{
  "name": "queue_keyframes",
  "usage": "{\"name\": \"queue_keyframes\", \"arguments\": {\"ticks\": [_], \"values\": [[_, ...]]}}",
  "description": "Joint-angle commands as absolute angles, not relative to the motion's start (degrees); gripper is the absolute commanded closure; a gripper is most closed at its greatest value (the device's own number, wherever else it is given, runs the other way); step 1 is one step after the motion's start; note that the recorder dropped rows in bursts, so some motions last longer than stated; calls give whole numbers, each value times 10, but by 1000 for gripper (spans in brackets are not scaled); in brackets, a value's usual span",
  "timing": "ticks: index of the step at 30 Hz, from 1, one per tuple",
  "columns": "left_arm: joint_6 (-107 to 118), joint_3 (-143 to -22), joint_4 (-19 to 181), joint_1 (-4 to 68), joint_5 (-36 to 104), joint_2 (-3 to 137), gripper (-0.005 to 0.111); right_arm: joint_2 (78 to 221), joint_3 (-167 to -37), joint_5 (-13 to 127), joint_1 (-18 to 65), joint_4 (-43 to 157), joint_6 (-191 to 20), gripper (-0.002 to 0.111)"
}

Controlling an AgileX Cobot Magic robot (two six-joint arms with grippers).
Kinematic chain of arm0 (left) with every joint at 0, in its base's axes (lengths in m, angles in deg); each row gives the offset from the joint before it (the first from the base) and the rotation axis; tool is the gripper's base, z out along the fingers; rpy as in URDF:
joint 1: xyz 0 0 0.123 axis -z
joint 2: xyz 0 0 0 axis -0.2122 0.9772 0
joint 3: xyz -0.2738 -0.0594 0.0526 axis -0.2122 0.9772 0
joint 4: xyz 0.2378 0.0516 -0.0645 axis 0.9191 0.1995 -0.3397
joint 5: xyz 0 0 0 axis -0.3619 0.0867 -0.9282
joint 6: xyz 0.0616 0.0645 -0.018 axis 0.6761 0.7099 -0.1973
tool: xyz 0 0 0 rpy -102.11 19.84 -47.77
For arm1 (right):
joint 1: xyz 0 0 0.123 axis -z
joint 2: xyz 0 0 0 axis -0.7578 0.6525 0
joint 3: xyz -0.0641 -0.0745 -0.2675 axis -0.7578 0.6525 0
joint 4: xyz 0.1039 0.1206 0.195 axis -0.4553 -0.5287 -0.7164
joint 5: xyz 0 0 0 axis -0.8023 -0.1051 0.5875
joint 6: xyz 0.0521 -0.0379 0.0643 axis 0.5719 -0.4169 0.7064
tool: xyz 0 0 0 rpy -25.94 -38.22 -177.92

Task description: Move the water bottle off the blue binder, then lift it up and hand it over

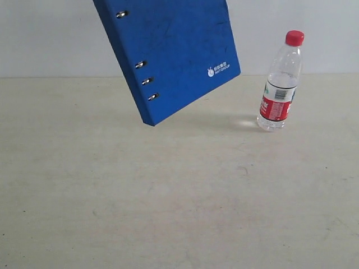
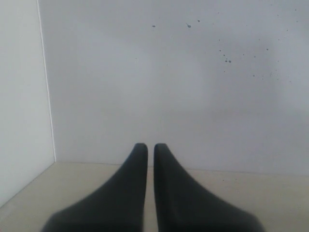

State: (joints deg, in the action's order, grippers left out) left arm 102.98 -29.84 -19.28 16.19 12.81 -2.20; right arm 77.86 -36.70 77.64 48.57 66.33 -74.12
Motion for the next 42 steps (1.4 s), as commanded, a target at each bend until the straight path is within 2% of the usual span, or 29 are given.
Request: {"name": "queue_keyframes", "arguments": {"ticks": [1,21,23,25,27,33,42], "values": [[1030,-296,-192,163,127,-26,102,776,-369,779,487,668,-744,109],[1030,-296,-192,163,127,-29,102,776,-369,776,487,667,-743,109],[1045,-297,-156,141,109,-29,102,776,-369,776,487,667,-742,109],[916,-305,-188,81,137,-29,102,776,-369,776,487,667,-742,109],[778,-312,-181,107,140,-29,102,776,-369,776,487,665,-742,109],[721,-223,-192,101,138,-29,102,776,-369,776,487,665,-740,109],[720,-228,-124,109,244,-29,102,776,-369,777,487,665,-737,109]]}}
